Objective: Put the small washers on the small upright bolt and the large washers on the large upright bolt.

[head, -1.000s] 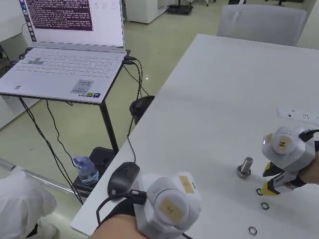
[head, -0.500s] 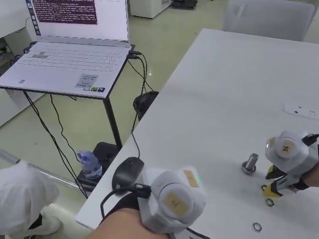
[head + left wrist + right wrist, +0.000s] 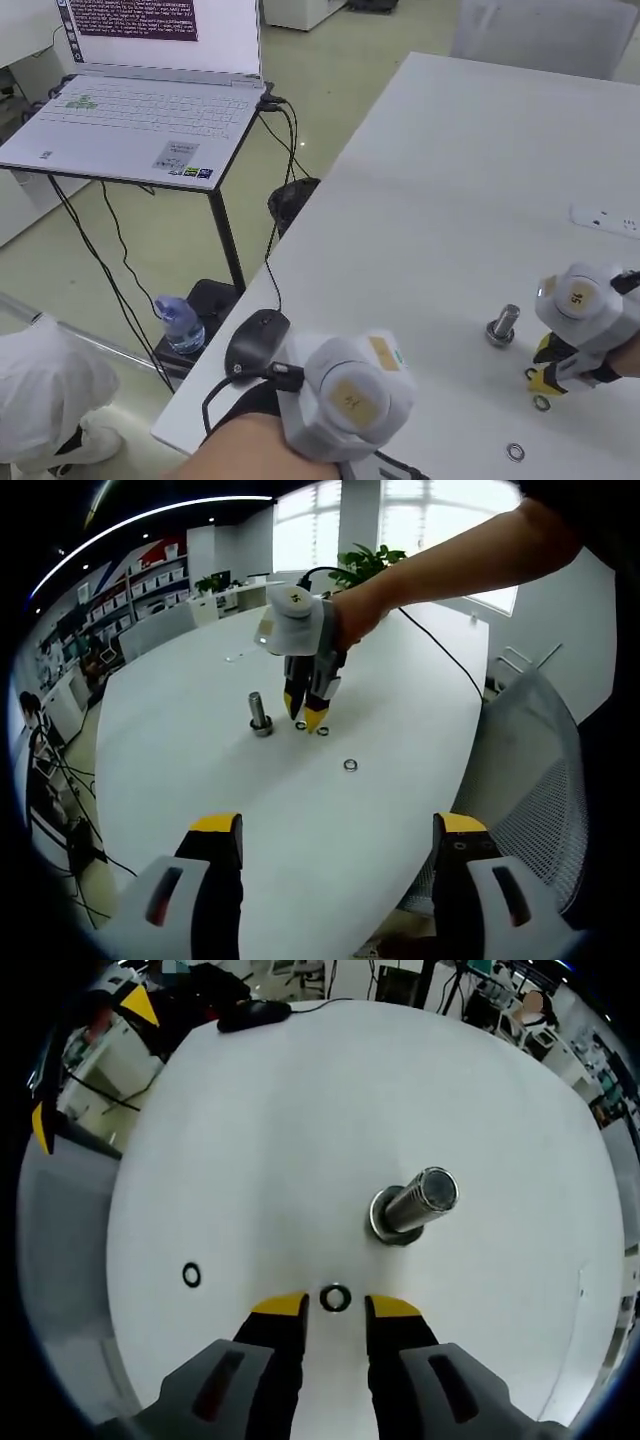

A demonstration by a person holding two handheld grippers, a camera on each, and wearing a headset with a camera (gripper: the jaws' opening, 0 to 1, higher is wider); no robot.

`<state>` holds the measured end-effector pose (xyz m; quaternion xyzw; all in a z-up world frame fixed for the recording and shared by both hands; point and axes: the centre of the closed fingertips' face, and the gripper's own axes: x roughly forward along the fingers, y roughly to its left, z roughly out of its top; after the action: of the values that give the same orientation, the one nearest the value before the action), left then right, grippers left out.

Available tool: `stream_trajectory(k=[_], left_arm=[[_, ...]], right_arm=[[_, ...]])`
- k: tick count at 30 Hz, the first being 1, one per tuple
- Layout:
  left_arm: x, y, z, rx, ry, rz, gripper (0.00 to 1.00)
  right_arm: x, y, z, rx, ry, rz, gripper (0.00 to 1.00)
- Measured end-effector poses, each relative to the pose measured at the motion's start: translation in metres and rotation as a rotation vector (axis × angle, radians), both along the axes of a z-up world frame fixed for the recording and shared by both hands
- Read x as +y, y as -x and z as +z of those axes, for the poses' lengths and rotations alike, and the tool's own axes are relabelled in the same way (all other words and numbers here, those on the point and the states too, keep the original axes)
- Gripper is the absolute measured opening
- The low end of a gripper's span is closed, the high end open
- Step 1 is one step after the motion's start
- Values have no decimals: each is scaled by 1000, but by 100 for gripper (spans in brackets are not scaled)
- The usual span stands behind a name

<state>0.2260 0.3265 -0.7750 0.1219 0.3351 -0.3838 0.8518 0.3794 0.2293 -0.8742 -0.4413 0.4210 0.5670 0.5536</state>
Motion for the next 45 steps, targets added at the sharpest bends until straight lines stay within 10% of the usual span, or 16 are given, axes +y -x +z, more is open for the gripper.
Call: stream_trajectory(k=[32, 45], left_arm=[[-4, 3, 2, -3, -7, -11, 78], [-7, 3, 0, -11, -5, -18, 81]], right_arm=[[-2, -9, -4, -54, 17, -18, 13], [-9, -17, 35, -60, -13, -57, 13]])
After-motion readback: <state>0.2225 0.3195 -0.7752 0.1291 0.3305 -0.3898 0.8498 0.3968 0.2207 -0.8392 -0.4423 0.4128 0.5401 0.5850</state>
